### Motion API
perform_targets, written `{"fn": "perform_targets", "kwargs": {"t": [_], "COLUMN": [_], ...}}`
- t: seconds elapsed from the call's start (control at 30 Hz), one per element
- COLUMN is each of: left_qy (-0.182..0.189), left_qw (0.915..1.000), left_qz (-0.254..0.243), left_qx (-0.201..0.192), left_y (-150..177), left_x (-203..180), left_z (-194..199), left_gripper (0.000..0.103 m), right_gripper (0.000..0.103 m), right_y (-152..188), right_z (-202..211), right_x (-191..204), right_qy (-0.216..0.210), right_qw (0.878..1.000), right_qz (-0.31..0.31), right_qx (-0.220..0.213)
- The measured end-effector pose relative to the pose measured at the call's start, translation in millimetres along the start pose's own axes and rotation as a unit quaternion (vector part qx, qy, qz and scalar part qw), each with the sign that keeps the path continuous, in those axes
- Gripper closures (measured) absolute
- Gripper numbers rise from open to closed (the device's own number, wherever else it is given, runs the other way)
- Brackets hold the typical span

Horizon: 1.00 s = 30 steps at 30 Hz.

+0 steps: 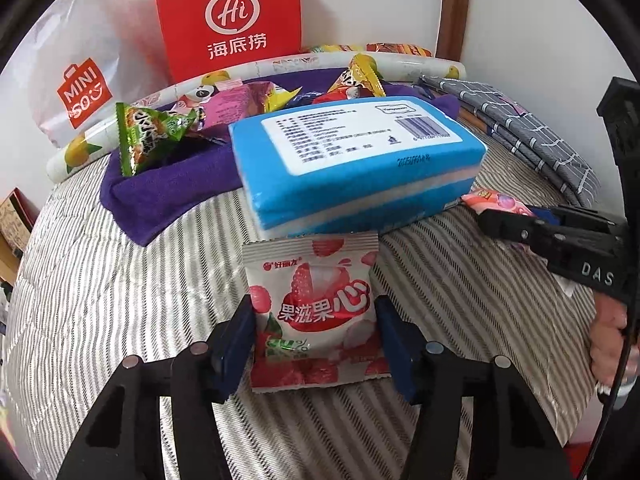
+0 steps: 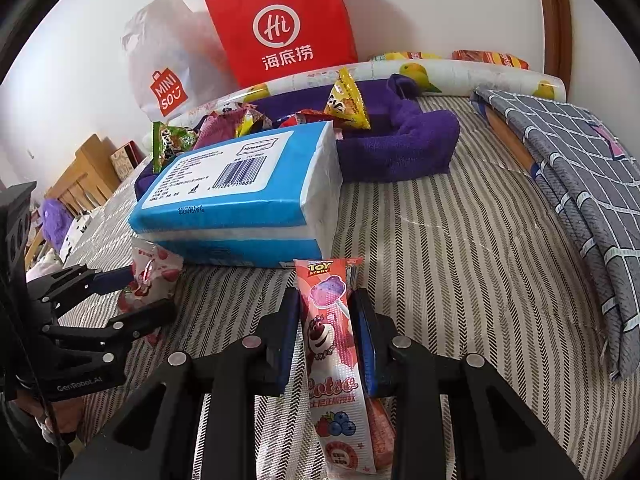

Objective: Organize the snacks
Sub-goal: 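Carry the ice-pop packet and lychee jelly packet in both tools over the purple towel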

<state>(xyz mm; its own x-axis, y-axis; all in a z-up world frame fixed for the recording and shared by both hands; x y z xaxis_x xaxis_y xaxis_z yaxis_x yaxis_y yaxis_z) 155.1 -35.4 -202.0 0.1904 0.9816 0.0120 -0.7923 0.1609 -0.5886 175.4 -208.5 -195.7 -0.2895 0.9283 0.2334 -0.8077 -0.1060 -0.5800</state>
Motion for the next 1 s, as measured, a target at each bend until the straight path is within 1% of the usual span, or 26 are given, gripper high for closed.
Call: {"fn": "perform_targets", "kwargs": {"t": [0.07,0.1,0.2,0.63,0.77,0.87,1.0], "left_qy": [0.004,0.003,-0.005,-0.001,-0.009,-0.019,-0.004], "left_qw": [0.9999,0.9999,0.9999,0.9998,0.9998,0.9998,0.9996], "left_qz": [0.01,0.011,0.012,0.02,0.016,0.008,0.026], "left_qx": [0.001,0.001,-0.001,-0.003,-0.006,-0.009,0.002], "left_y": [0.0,-0.3,0.2,1.1,1.0,1.1,0.3], "left_x": [3.3,2.9,0.9,1.4,0.2,-2.1,3.5], "left_z": [-0.3,-0.7,-0.6,0.1,1.2,3.0,6.5], "left_gripper": [0.047,0.045,0.045,0.046,0.048,0.049,0.05], "right_gripper": [0.074,0.074,0.074,0.074,0.075,0.077,0.079], "right_y": [0.0,-0.4,-0.2,-0.5,-0.1,0.0,0.4], "right_z": [-0.2,-0.3,-0.5,-0.6,-0.7,-1.1,-0.5], "right_x": [0.3,0.6,1.3,1.4,1.4,1.9,2.3], "right_qy": [0.003,0.004,0.008,0.007,0.008,0.013,0.015], "right_qw": [1.0,1.0,1.0,1.0,1.0,1.0,1.0], "right_qz": [0.003,0.005,0.008,0.006,0.008,0.012,0.016], "right_qx": [0.0,0.0,0.0,0.0,0.0,0.002,0.002]}}
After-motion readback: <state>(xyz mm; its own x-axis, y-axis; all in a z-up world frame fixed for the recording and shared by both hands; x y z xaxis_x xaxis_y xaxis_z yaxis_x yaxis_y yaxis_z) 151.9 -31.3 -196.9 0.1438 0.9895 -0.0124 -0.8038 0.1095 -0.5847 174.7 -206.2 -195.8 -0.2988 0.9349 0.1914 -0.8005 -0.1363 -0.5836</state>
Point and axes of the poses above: each gripper's, at about its wrist camera, not at the fingertips, and z roughly against the way its jaws point, x to its left, y to its underside, the point moved 4 cm from there along -z, roughly the way its jaws point, and after that the axes turned 2 degrees about z, right-handed, at the moved point
